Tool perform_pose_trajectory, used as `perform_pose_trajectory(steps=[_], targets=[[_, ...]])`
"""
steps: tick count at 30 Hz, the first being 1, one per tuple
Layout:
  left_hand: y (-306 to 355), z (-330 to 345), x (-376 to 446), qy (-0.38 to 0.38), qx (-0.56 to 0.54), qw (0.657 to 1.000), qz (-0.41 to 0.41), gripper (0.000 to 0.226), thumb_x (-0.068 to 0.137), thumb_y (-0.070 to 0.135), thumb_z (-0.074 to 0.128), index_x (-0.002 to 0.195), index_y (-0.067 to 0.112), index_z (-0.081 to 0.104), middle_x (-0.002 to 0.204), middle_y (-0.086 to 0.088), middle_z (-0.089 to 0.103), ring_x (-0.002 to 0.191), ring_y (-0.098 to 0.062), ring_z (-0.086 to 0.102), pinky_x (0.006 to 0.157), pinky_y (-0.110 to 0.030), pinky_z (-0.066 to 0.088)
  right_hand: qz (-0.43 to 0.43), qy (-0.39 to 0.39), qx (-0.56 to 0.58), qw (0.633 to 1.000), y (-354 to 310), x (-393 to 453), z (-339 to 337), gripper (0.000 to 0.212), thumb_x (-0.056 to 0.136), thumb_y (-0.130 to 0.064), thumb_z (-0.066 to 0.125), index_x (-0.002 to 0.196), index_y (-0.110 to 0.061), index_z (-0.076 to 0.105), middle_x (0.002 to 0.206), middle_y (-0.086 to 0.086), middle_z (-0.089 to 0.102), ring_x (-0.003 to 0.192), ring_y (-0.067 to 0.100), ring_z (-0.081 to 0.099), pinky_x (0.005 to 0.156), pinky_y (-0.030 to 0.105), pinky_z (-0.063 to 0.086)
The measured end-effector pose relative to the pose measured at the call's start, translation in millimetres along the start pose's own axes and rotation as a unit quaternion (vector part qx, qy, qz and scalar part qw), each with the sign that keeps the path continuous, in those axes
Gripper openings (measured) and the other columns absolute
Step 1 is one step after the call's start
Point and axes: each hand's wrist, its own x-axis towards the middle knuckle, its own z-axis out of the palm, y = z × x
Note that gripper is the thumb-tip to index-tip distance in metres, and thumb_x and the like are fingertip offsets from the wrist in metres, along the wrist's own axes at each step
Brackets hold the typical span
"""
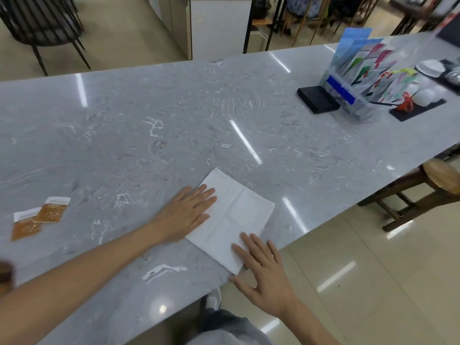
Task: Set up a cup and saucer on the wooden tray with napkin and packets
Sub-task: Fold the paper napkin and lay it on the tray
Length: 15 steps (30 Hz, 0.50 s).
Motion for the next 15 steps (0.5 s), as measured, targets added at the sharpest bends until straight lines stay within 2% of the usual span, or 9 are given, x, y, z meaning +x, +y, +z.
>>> perform_pose_trajectory(steps=[3, 5, 6, 8, 12, 15], targets=[[9, -4, 2, 0.049, 0.035, 0.998, -0.014, 0.043, 0.098, 0.031, 0.047, 0.135, 0.018, 0.064, 0.151, -0.009, 0.053, 0.14, -0.03, 0.049, 0.114, -0.052, 0.04, -0.027, 0.037, 0.0, 0.999, -4, -2, -1, 0.043, 0.096, -0.064, 0.055, 0.135, -0.047, 0.058, 0.155, -0.017, 0.047, 0.146, 0.009, 0.04, 0.121, 0.056, 0.027], [28, -4, -6, 0.087, 0.004, 0.996, -0.006, 0.036, 0.08, 0.013, 0.071, 0.116, 0.016, 0.074, 0.139, -0.016, 0.062, 0.129, -0.036, 0.059, 0.108, -0.054, 0.046, -0.057, 0.071, 0.004, 0.996, -5, -4, -1, 0.029, 0.097, -0.055, 0.062, 0.122, -0.043, 0.069, 0.14, -0.016, 0.062, 0.13, 0.01, 0.057, 0.112, 0.058, 0.039], [40, -1, -14, 0.105, -0.026, 0.994, 0.012, 0.034, 0.075, 0.009, 0.073, 0.108, 0.015, 0.076, 0.134, -0.018, 0.065, 0.125, -0.038, 0.062, 0.106, -0.053, 0.047, -0.068, 0.09, 0.007, 0.994, -6, -5, -1, 0.024, 0.096, -0.051, 0.065, 0.117, -0.04, 0.073, 0.133, -0.013, 0.067, 0.121, 0.012, 0.062, 0.108, 0.058, 0.042], [68, 4, -37, 0.115, -0.099, 0.987, 0.05, 0.026, 0.079, 0.016, 0.066, 0.104, 0.017, 0.074, 0.131, -0.014, 0.065, 0.123, -0.036, 0.061, 0.105, -0.048, 0.048, -0.084, 0.122, 0.005, 0.989, -8, -7, -1, 0.018, 0.095, -0.042, 0.07, 0.109, -0.033, 0.078, 0.121, -0.009, 0.072, 0.106, 0.016, 0.068, 0.101, 0.056, 0.047], [114, 8, -77, 0.092, -0.173, 0.979, 0.063, 0.033, 0.084, 0.032, 0.061, 0.114, 0.021, 0.07, 0.125, -0.002, 0.064, 0.118, -0.02, 0.056, 0.099, -0.038, 0.048, -0.105, 0.172, -0.011, 0.979, -18, -10, -1, 0.019, 0.097, -0.032, 0.067, 0.1, -0.019, 0.081, 0.101, -0.002, 0.076, 0.087, 0.022, 0.071, 0.088, 0.049, 0.055], [128, 9, -87, 0.103, -0.175, 0.979, 0.029, 0.042, 0.084, 0.031, 0.065, 0.122, 0.015, 0.068, 0.118, -0.002, 0.067, 0.11, -0.02, 0.062, 0.093, -0.036, 0.052, -0.119, 0.177, -0.019, 0.977, -22, -12, -1, 0.013, 0.094, -0.021, 0.072, 0.099, -0.013, 0.081, 0.1, 0.001, 0.077, 0.085, 0.026, 0.071, 0.072, 0.045, 0.057]])
